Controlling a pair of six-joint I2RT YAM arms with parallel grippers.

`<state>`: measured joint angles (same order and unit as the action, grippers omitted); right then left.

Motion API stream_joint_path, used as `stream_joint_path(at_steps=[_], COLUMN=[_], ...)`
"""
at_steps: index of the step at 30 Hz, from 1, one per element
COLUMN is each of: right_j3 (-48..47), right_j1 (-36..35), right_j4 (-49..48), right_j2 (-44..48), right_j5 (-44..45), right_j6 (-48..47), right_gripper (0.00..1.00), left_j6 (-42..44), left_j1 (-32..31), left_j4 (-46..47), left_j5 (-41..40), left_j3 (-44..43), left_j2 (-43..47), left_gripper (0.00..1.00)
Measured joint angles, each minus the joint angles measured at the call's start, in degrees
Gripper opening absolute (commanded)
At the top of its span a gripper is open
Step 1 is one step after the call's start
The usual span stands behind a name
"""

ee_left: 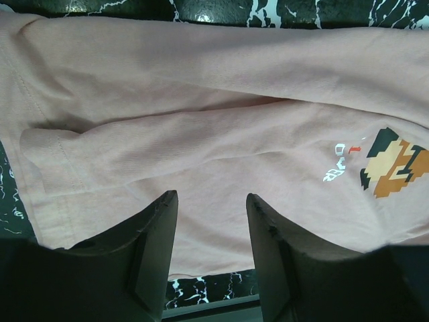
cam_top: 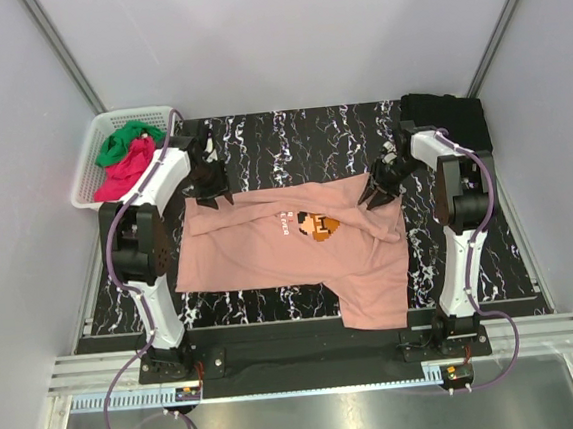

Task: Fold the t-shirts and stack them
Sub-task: Fold the tshirt

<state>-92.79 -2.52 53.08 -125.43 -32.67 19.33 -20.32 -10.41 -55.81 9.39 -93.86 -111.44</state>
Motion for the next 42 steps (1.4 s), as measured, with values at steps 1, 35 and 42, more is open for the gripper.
stream_joint_path(at_steps=[1,35,42], right_j3=[0.09,23.17,25.03], right_j1=[-0.02,-15.39,-15.5], right_j4=[-0.24,5.05,6.82], right_j2=[0.02,28.26,28.24], right_j5=[-0.52,0.24,5.79], right_j6=[-0.04,11.3,13.16], right_gripper=[0.35,0.26,0.29], left_j6=[0.0,0.0,0.42], left_j1=[0.0,0.02,0.0], left_j4=[0.04,-0.02,-0.04], left_j5=[0.0,-0.09,-0.11], left_j3=[0.15,-0.02,0.13], left_j2=[0.0,0.61,2.56], left_gripper=[0.5,0.5,0.5])
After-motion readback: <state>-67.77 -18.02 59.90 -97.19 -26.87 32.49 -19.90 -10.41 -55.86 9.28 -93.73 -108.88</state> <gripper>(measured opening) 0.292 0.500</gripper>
